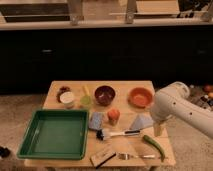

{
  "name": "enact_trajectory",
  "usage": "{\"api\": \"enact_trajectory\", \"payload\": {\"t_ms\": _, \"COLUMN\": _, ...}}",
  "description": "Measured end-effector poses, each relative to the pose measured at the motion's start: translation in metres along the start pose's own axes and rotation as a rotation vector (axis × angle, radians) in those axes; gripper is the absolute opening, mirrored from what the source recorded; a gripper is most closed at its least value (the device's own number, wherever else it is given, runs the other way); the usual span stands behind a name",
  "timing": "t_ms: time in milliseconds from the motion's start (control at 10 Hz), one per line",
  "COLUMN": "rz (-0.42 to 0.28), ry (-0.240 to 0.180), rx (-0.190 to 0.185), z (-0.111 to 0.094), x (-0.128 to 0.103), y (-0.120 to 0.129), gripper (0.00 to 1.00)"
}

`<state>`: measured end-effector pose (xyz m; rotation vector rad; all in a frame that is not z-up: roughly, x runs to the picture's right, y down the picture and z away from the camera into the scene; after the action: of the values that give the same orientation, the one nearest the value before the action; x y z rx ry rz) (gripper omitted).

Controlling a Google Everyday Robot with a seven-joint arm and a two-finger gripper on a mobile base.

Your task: Wipe purple bowl with towel

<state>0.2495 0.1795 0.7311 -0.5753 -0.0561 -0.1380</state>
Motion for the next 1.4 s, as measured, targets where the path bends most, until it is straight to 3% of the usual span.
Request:
{"api": "enact_trajectory", "payload": {"t_ms": 300, "rz": -0.003, "ry": -0.029, "rx": -0.002, "z": 0.018, "x": -0.004, "y": 0.003, "gripper": 0.80}}
{"api": "enact_trajectory", "payload": {"t_ms": 1400, "rz": -0.021, "ry": -0.071, "rx": 0.000, "z": 0.068, "x": -0.013, "y": -0.004, "gripper": 0.80}}
